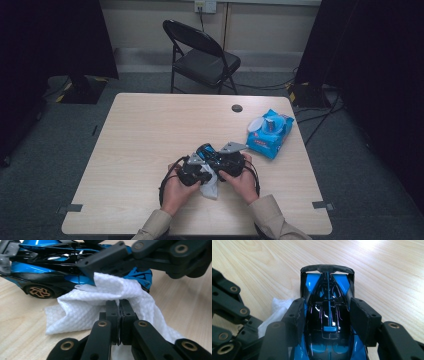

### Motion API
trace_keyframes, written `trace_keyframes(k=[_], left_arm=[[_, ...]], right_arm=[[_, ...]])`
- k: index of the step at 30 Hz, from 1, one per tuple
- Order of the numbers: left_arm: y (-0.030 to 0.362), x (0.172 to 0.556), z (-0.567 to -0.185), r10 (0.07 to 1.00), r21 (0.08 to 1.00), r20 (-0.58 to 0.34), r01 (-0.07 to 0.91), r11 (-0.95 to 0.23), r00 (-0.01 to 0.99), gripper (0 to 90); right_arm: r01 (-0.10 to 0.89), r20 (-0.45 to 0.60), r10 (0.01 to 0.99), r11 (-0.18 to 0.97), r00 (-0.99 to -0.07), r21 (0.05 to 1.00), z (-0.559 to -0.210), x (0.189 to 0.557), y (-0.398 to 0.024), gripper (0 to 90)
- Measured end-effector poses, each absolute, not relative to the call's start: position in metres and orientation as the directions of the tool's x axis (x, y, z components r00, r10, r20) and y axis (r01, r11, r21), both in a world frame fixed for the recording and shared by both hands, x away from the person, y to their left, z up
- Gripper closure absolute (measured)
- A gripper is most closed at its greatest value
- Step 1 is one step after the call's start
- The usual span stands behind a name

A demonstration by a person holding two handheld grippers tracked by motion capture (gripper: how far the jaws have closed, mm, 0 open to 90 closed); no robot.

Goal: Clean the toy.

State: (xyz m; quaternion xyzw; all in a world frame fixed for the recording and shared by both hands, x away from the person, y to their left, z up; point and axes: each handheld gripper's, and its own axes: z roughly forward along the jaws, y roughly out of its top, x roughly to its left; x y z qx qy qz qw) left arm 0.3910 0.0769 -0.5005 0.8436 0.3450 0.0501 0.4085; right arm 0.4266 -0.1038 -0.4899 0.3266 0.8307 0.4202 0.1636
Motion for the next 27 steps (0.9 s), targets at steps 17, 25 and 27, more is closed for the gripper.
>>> trace_keyframes(k=[17, 25, 27], left_arm=[[0.061, 0.377, -0.500, 0.583, 0.722, -0.189, 0.514, -0.463, 0.790, 88.1], [0.056, 0.373, -0.500, 0.572, 0.724, -0.193, 0.510, -0.465, 0.797, 88.1], [0.054, 0.372, -0.500, 0.569, 0.724, -0.196, 0.509, -0.464, 0.798, 88.1]], right_arm=[[0.405, 0.002, 0.679, 0.436, -0.734, 0.804, -0.490, 0.427, -0.104, 46.7], [0.405, 0.001, 0.679, 0.437, -0.734, 0.803, -0.490, 0.427, -0.104, 46.7], [0.406, 0.001, 0.679, 0.437, -0.734, 0.803, -0.490, 0.427, -0.104, 46.7]])
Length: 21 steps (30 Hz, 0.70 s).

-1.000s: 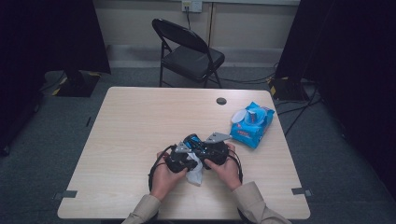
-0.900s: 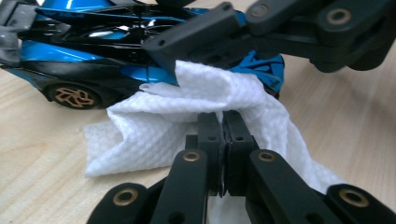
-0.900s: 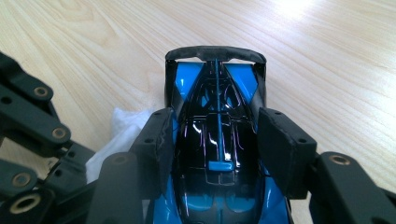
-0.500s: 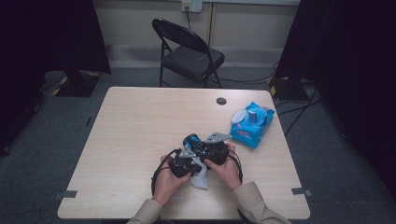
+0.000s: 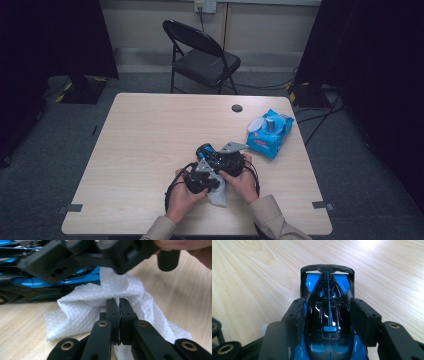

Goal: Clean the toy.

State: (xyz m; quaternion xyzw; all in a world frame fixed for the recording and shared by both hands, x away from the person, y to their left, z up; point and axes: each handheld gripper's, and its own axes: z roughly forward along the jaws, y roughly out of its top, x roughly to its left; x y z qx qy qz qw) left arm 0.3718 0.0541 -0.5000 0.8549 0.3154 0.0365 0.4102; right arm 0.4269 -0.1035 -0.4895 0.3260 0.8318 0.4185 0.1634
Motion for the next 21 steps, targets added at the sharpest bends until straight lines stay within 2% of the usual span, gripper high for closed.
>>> trace_keyframes(k=[21], left_arm=[[0.042, 0.361, -0.499, 0.519, 0.725, -0.205, 0.485, -0.489, 0.830, 88.1]], right_arm=[[0.407, 0.001, 0.680, 0.438, -0.734, 0.802, -0.489, 0.427, -0.103, 46.7]])
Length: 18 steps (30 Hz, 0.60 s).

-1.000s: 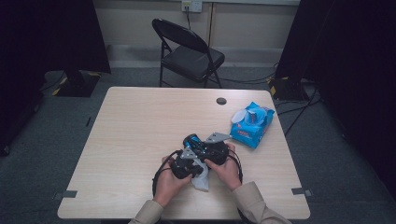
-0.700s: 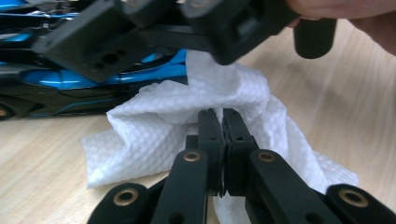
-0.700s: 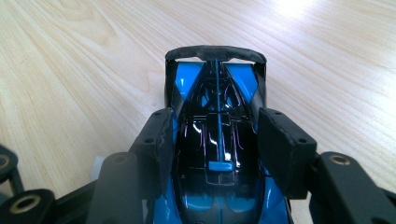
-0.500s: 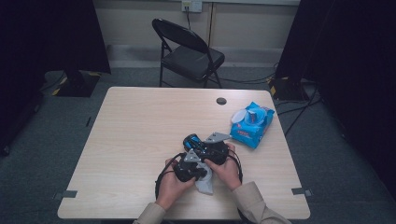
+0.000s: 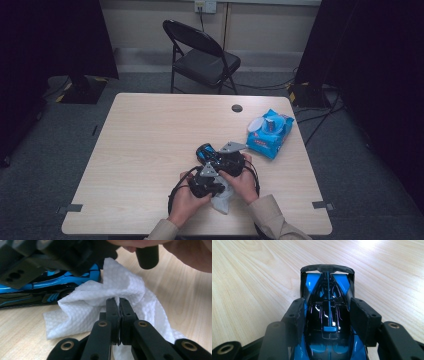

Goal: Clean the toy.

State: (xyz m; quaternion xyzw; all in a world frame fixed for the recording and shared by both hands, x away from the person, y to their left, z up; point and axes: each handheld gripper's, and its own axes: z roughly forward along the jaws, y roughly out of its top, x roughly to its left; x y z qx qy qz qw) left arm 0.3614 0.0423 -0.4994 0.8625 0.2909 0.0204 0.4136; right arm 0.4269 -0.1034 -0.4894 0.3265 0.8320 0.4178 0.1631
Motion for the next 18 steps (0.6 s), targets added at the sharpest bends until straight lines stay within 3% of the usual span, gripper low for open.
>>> trace_keyframes(k=[8, 18], left_arm=[[0.050, 0.359, -0.492, 0.500, 0.729, -0.210, 0.475, -0.493, 0.841, 88.1], [0.080, 0.367, -0.475, 0.547, 0.740, -0.186, 0.483, -0.468, 0.816, 88.3]], right_arm=[[0.407, 0.001, 0.679, 0.438, -0.734, 0.802, -0.489, 0.427, -0.103, 46.8], [0.406, 0.001, 0.680, 0.437, -0.733, 0.803, -0.490, 0.427, -0.103, 46.7]])
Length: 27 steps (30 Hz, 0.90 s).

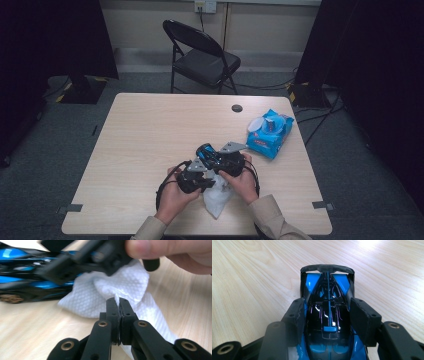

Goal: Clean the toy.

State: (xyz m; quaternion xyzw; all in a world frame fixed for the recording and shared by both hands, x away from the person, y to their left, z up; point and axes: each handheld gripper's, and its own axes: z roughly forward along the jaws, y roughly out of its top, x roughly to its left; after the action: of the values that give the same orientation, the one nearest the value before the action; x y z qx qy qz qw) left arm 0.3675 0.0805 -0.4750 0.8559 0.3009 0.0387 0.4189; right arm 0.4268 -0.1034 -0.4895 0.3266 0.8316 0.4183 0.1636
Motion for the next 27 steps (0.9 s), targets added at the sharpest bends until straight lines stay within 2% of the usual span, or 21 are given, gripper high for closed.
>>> trace_keyframes(k=[21, 27], left_arm=[[0.137, 0.410, -0.440, 0.692, 0.783, -0.149, 0.512, -0.354, 0.706, 88.7], [0.144, 0.427, -0.446, 0.745, 0.780, -0.128, 0.530, -0.332, 0.655, 88.7]], right_arm=[[0.406, 0.003, 0.680, 0.434, -0.733, 0.804, -0.490, 0.427, -0.103, 46.7], [0.405, 0.003, 0.680, 0.433, -0.733, 0.805, -0.490, 0.427, -0.104, 46.8]])
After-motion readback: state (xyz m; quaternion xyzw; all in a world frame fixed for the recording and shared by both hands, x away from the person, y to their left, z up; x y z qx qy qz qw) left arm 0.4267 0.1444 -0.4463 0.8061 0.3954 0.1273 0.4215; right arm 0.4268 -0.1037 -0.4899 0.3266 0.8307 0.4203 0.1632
